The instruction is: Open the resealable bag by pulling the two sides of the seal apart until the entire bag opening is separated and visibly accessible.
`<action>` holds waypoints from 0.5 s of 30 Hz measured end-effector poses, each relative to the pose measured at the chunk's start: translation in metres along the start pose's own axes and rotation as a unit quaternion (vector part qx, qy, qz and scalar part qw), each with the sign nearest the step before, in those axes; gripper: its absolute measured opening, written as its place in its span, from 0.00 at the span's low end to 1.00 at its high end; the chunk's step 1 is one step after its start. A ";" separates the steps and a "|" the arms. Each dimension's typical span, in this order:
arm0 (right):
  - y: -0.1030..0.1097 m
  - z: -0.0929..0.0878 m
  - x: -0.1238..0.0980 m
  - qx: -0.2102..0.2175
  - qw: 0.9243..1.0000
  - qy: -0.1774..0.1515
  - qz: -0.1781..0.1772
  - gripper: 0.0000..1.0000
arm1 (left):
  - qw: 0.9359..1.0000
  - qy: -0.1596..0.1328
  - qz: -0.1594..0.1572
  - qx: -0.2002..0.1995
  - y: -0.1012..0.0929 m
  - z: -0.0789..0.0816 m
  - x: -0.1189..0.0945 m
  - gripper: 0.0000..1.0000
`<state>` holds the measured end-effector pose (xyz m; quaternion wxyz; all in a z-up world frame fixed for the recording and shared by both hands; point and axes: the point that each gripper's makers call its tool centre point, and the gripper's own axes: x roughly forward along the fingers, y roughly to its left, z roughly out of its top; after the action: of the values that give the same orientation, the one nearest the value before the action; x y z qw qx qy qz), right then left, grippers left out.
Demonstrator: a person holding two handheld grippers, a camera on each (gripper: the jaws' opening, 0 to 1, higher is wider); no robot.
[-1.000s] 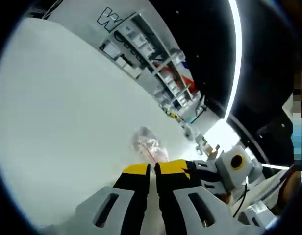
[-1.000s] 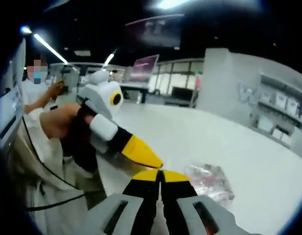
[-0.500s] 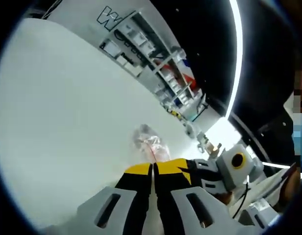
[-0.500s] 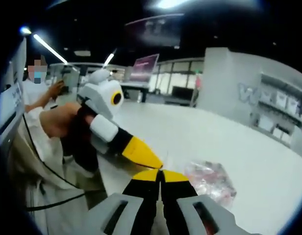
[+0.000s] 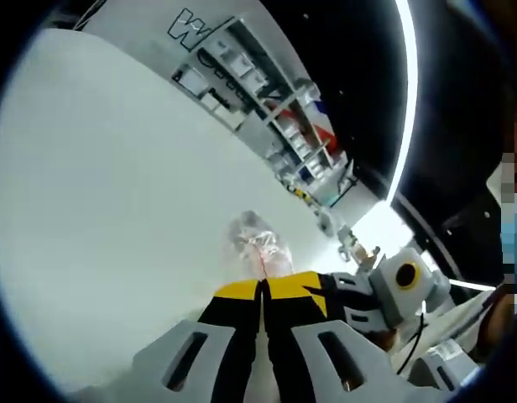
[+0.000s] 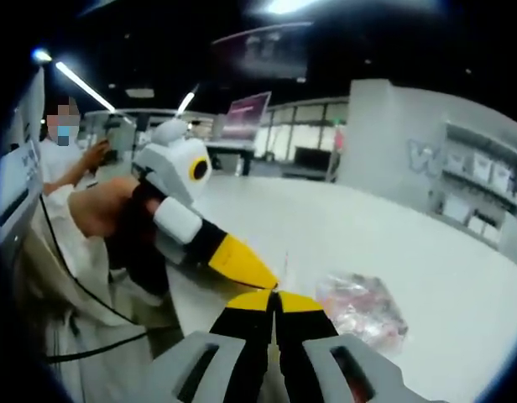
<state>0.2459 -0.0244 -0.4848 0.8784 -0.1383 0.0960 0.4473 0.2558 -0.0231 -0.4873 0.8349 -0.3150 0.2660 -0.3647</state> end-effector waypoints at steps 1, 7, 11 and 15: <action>0.000 0.000 0.000 0.002 1.000 0.000 0.000 0.00 | 1.000 0.000 0.000 0.000 0.000 0.000 0.000 0.02; 0.000 0.000 0.000 0.010 1.000 -0.005 -0.003 0.00 | 1.000 -0.003 0.001 -0.001 0.000 0.000 -0.001 0.01; -0.001 0.000 0.000 0.021 1.000 -0.009 -0.005 0.00 | 1.000 -0.003 0.000 -0.001 0.001 0.000 -0.001 0.01; -0.002 0.000 -0.001 0.026 1.000 -0.011 -0.006 0.00 | 1.000 -0.003 -0.001 0.000 0.001 0.000 -0.001 0.01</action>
<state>0.2469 -0.0259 -0.4842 0.8855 -0.1113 0.0968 0.4405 0.2557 -0.0223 -0.4877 0.8353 -0.3161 0.2630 -0.3649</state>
